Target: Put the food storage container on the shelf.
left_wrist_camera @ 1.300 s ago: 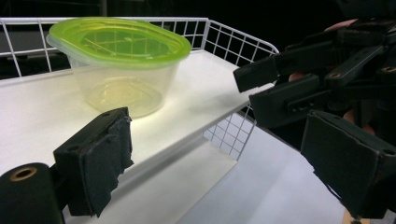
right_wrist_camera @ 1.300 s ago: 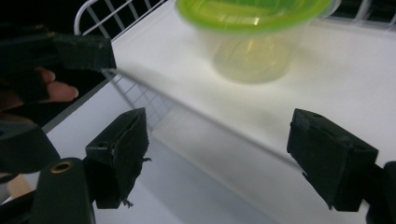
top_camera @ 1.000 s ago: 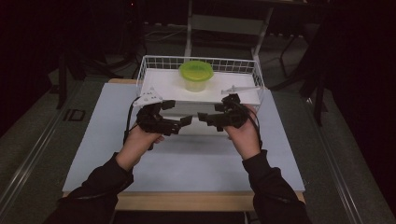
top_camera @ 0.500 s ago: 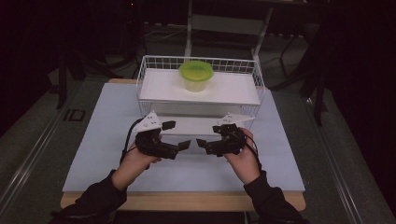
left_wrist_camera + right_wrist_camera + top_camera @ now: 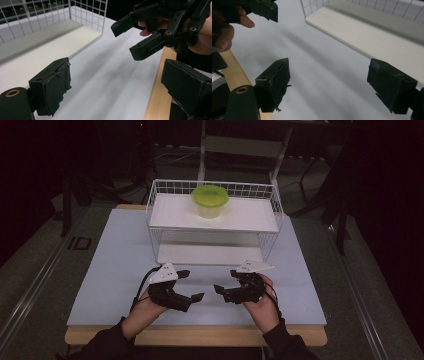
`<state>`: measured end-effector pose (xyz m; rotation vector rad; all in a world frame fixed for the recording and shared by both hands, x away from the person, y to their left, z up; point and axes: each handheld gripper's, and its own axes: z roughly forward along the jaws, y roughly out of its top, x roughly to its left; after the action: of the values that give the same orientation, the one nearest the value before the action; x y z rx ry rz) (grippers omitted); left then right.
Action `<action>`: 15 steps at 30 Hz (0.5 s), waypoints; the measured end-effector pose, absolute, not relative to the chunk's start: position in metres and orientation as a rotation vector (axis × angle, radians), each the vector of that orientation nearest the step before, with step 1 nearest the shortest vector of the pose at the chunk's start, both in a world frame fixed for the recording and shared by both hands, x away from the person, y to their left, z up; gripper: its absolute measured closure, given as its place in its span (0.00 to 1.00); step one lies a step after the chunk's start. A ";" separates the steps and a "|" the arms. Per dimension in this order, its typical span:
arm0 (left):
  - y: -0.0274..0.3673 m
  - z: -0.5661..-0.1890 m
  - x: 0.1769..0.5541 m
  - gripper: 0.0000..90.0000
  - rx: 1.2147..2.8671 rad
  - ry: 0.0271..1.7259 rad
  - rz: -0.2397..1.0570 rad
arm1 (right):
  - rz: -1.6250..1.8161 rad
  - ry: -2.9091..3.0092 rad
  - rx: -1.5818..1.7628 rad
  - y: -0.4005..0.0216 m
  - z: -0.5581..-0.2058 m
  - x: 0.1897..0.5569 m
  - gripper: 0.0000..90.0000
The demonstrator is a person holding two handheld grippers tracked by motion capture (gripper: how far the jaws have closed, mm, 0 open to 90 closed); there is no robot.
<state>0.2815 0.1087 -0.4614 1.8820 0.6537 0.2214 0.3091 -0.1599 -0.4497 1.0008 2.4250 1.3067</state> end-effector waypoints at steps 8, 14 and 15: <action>0.115 -0.483 0.277 0.11 1.890 0.684 0.197 | 1.292 2.440 1.012 -0.168 -0.466 0.304 0.20; 0.120 -0.493 0.275 0.11 1.906 0.687 0.214 | 1.268 2.426 0.966 -0.172 -0.472 0.299 0.19; 0.120 -0.495 0.275 0.11 1.918 0.681 0.221 | 1.263 2.427 0.967 -0.173 -0.473 0.299 0.19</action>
<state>0.2746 0.1196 -0.4950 1.9178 0.6814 0.2211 0.2993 -0.1726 -0.4731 0.9667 2.4274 1.2631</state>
